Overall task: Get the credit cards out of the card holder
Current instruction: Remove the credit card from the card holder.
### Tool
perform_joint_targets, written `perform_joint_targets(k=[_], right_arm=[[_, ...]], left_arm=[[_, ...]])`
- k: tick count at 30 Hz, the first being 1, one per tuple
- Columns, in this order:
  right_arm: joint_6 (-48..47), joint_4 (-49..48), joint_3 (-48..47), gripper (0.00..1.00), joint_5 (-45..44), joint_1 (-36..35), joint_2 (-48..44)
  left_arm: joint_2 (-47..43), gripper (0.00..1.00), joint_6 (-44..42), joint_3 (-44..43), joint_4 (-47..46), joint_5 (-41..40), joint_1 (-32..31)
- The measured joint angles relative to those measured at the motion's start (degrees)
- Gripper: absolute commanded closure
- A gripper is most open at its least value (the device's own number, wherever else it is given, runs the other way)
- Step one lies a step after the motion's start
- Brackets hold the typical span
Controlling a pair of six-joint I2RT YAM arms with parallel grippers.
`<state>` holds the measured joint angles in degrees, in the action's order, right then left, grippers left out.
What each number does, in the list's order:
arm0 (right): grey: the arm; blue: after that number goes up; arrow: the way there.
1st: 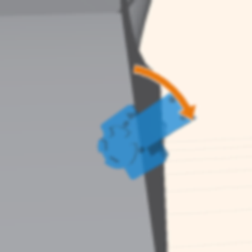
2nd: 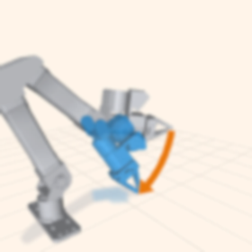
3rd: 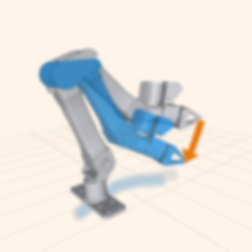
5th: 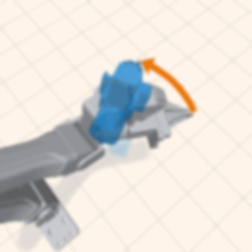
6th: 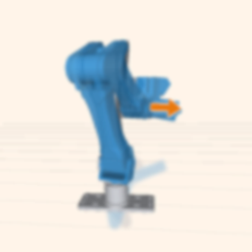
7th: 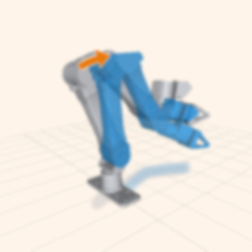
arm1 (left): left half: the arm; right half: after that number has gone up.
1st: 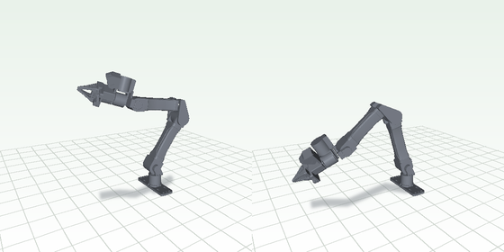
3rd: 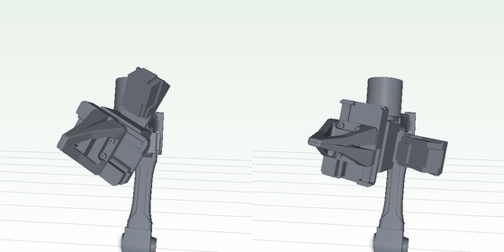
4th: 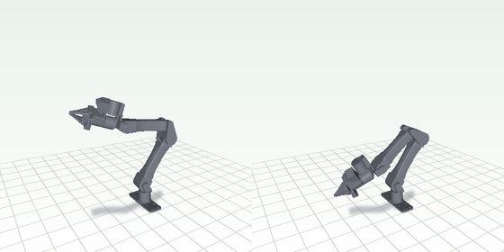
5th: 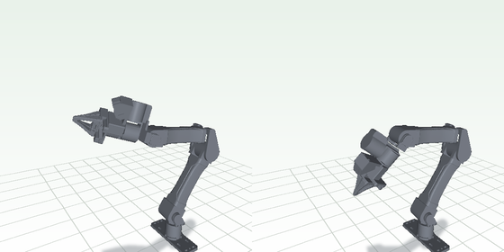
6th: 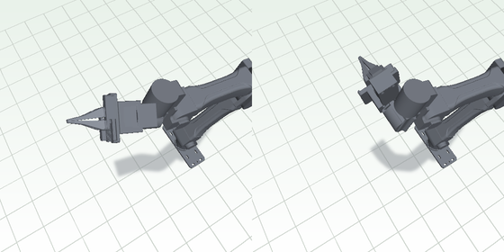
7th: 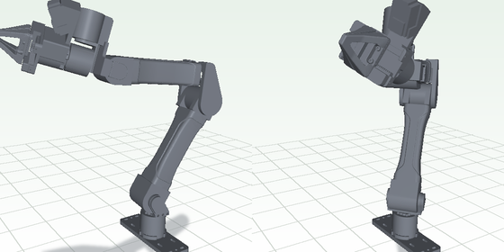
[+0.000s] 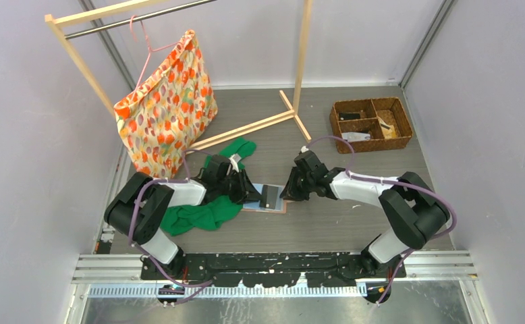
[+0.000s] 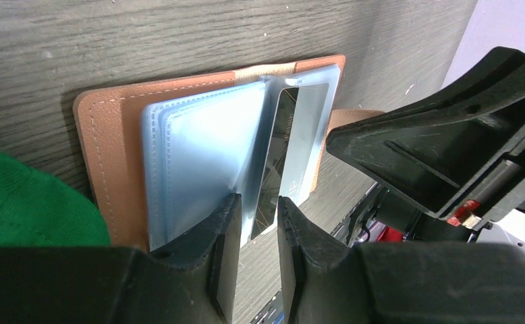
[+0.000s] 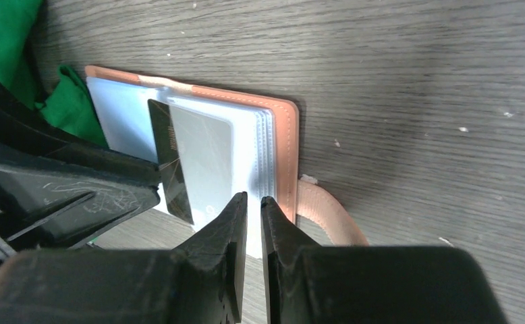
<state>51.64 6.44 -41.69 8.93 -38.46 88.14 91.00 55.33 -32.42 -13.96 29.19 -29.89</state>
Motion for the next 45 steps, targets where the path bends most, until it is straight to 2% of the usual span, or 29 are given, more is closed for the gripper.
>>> perform_joint_targets(k=[16,21,22,33,45], right_arm=[[1.0,-2.7,0.0,0.83,1.1,-0.1,3.1],[1.0,-2.9,0.0,0.83,1.2,0.0,3.3],[1.0,-2.9,0.0,0.83,1.2,0.0,3.3],[1.0,-2.9,0.0,0.83,1.2,-0.1,3.3],[1.0,-3.0,0.0,0.83,1.2,-0.1,3.3]], left_arm=[[1.5,0.75,0.1,0.0,-1.9,1.6,0.0],[2.2,0.97,0.7,0.0,-2.6,2.0,0.0],[2.3,0.99,0.9,0.1,-2.8,2.0,0.0],[1.6,1.0,1.0,0.4,-2.7,2.4,0.5],[-4.2,0.99,-2.0,2.3,3.0,1.9,4.2]])
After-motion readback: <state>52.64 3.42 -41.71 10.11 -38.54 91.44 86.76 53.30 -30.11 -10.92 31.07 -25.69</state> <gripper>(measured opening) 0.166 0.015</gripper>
